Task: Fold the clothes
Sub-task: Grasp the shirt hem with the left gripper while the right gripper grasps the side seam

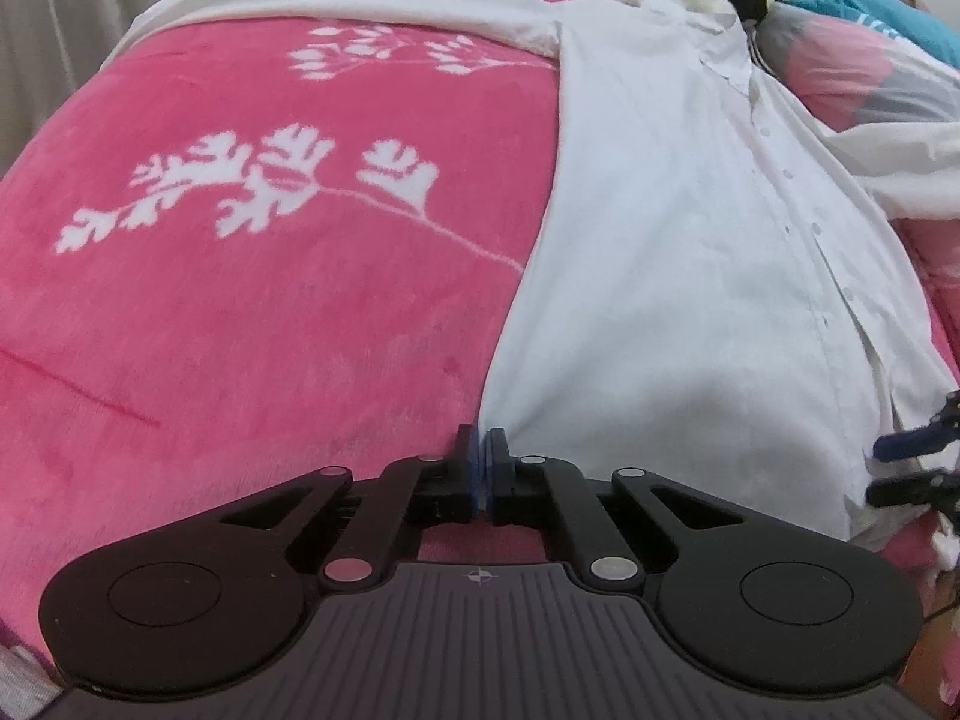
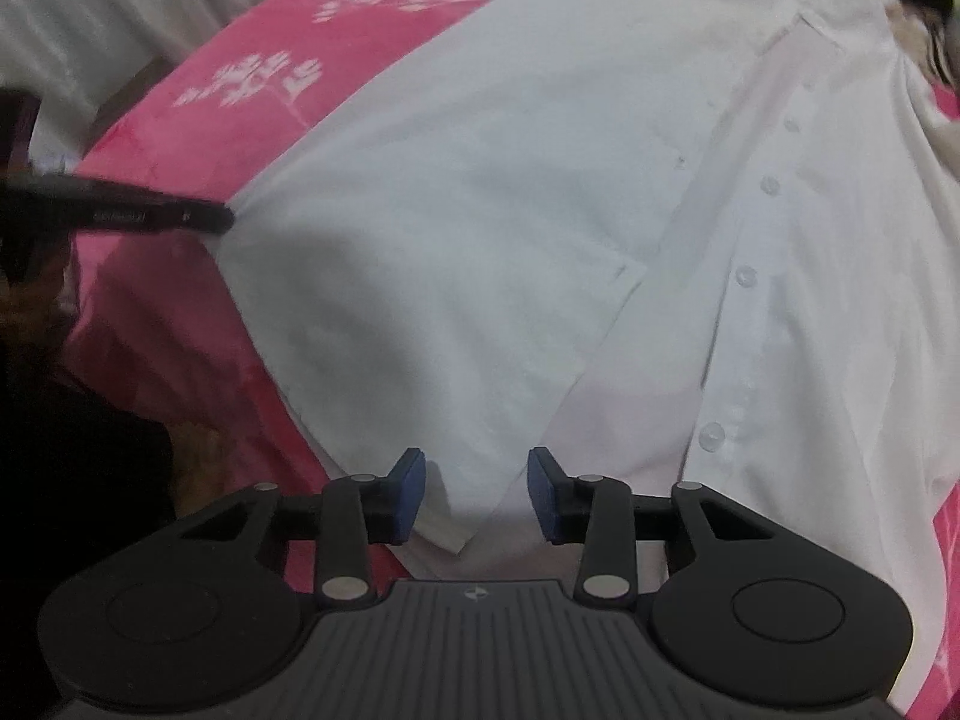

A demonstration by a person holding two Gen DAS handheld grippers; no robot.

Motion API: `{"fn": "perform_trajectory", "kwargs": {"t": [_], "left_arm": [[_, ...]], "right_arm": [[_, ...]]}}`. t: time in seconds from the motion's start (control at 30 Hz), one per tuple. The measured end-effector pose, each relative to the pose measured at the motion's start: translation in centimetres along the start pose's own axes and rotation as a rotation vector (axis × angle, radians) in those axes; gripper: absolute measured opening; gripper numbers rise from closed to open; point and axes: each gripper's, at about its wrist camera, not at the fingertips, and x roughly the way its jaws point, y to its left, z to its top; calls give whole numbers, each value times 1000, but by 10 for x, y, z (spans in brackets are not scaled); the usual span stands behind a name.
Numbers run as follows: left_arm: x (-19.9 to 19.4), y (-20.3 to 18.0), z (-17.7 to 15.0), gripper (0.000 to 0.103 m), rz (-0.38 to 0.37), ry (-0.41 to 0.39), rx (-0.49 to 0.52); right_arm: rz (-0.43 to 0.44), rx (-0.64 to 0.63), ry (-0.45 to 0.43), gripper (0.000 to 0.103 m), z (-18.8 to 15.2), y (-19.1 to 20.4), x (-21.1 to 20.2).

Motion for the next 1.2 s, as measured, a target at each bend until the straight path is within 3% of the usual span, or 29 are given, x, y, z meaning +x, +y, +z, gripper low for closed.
{"fn": "perform_trajectory", "kwargs": {"t": [0.07,0.2,0.23,0.3,0.4,0.6,0.63,0.7,0.77,0.8,0.97,1.2], "left_arm": [[0,1,1,0,-11,8,-3],[-2,9,5,4,-74,40,-36],[-3,10,6,7,-75,39,-45],[-3,14,7,25,-87,40,-67],[1,15,8,31,-115,61,-81],[7,9,6,29,-102,46,-49],[7,9,6,26,-101,42,-52],[8,11,7,8,-93,35,-63],[8,15,9,3,-101,41,-88],[7,17,9,1,-107,44,-101],[3,21,11,0,-116,57,-129],[-11,16,5,0,-65,94,-56]], "right_arm": [[-32,-26,9,39,-5,4,6],[-53,-224,-96,40,-21,18,-19],[-56,-294,-126,43,-26,23,-26],[-55,-426,-148,46,-35,37,-29],[-74,-594,-145,48,-45,58,-19],[-135,-782,-122,48,-51,86,18],[-132,-771,-118,45,-48,85,20],[-120,-738,-109,33,-44,81,21],[-117,-663,-95,9,-36,77,20],[-115,-636,-88,6,-33,75,17],[-112,-610,-72,2,-32,74,9],[-48,-588,-44,2,-32,78,0]]}}
